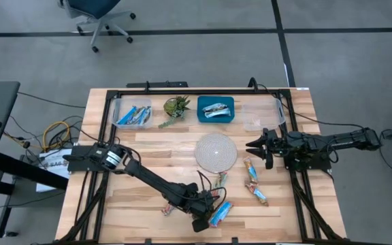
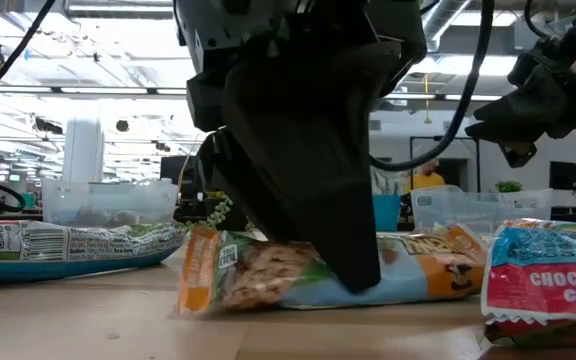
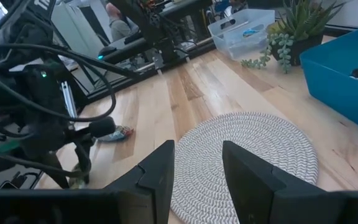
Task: Pick and place Granola Bars by type
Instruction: Put the yellow granola bar into the blue bin
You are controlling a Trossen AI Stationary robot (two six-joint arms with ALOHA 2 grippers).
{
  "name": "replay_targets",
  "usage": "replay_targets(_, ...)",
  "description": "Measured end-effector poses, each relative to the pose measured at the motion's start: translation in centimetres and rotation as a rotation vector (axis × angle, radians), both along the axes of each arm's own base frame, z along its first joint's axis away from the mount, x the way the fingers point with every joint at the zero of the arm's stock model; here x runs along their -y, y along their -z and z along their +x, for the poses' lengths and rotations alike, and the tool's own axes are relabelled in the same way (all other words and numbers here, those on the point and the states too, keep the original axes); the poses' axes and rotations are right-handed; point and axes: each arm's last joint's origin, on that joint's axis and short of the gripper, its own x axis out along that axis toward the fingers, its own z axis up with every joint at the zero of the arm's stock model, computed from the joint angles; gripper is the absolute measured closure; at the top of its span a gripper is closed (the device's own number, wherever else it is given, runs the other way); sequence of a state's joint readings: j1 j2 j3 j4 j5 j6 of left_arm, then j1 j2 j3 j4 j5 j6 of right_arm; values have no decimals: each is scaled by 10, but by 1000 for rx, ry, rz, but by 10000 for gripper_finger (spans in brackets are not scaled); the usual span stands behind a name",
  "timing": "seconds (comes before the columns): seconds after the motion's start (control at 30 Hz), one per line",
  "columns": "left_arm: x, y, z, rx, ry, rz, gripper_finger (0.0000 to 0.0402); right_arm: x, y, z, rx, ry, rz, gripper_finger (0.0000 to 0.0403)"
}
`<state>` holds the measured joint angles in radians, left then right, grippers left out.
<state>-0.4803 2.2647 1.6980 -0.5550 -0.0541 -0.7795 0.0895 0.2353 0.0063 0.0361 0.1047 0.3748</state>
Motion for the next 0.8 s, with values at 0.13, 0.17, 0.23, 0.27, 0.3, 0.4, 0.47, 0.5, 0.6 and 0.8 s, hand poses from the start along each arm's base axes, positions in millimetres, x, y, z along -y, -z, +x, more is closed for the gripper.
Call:
replay_targets(0.13,1,1,0,-3,-15,-3,249,0,0,0,-2,0,0,275)
replay_targets(0.17,1,1,0,-3,-22,-4,250,0,0,0,-2,0,0,275)
replay_targets(0.23,1,0,0,-8,-26,-1,256,0,0,0,-3,0,0,275)
replay_targets(0.27,1,-1,1,-14,-26,1,262,0,0,0,-2,0,0,275)
replay_targets(0.3,1,-2,1,-17,-27,2,269,0,0,0,-3,0,0,275)
replay_targets(0.4,1,-2,1,-19,-30,3,295,0,0,0,-3,0,0,275)
replay_targets(0.47,1,-2,1,-20,-32,2,312,0,0,0,-3,0,0,275)
replay_targets(0.5,1,-1,1,-19,-37,-1,320,0,0,0,-3,0,0,275)
replay_targets(0.6,3,-2,3,-3,-45,-29,337,0,0,0,-3,0,0,275)
replay_targets(0.8,5,-8,8,54,-42,-78,343,0,0,0,-3,0,0,275)
